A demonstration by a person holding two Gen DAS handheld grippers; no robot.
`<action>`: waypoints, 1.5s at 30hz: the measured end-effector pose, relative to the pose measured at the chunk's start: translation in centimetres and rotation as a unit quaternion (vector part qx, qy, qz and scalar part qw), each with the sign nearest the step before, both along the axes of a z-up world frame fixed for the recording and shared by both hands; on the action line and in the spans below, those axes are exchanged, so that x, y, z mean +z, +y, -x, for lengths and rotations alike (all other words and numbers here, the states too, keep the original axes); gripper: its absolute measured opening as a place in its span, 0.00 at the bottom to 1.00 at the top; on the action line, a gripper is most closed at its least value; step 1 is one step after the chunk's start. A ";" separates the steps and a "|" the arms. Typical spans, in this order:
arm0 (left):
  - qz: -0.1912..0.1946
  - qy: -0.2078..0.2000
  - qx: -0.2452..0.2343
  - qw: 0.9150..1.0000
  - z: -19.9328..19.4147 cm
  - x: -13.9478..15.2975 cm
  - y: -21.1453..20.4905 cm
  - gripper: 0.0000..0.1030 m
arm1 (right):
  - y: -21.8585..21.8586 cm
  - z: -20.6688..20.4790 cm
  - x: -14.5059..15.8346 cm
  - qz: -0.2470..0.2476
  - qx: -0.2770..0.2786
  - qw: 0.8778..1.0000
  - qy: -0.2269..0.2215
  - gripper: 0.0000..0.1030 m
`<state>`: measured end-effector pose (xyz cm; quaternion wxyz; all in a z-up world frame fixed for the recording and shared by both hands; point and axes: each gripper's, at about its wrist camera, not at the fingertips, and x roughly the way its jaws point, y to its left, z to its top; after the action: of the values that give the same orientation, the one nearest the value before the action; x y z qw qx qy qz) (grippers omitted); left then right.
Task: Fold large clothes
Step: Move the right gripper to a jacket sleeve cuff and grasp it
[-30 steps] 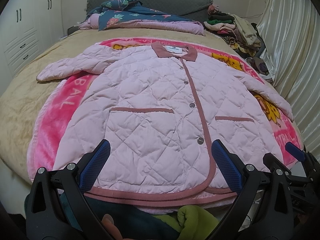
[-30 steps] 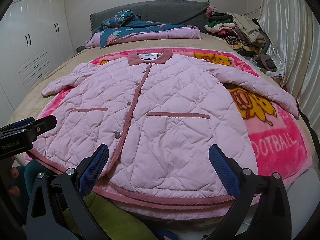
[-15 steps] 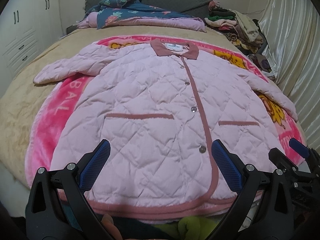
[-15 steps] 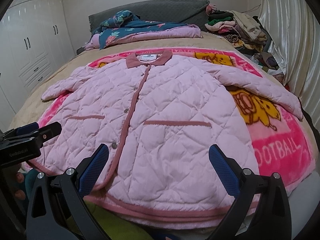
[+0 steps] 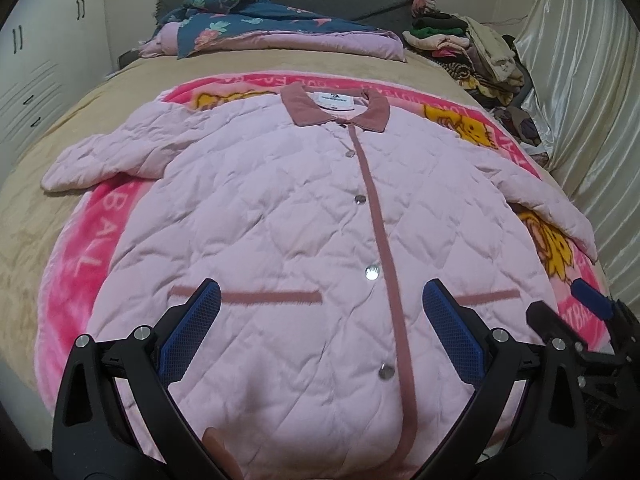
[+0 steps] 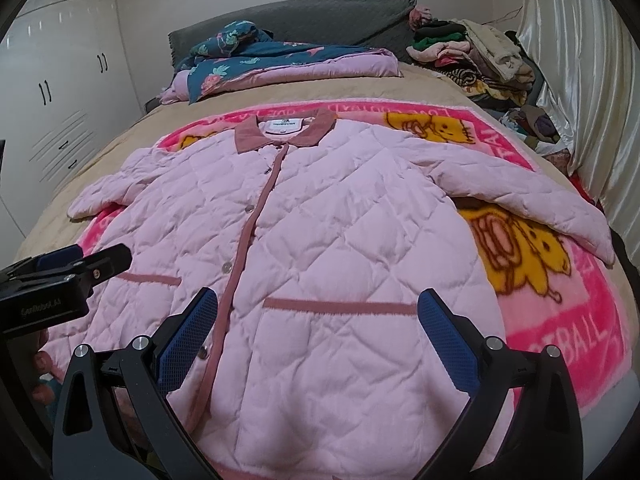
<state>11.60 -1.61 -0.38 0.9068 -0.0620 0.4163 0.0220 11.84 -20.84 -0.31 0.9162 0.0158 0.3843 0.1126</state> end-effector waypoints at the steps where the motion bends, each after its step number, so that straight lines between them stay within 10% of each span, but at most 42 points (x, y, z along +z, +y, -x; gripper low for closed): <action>1: -0.002 0.000 0.000 1.000 -0.6 0.0 -0.2 0.92 | 0.0 -0.4 0.0 -0.001 0.000 1.000 0.001 0.96; 28: 0.003 0.015 -0.037 0.999 -14.8 -0.9 -3.3 0.92 | -11.4 -14.3 -3.5 -0.027 -0.153 0.986 0.053 0.96; 45: -0.005 0.033 -0.016 0.999 -20.6 -4.2 -3.3 0.92 | -30.7 -17.6 -10.3 -0.134 -0.386 0.907 0.105 0.96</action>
<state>32.22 -4.89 -4.58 0.8932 -0.0500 0.4467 0.0112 29.48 -51.58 -10.58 0.8318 0.2972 0.4234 -0.2012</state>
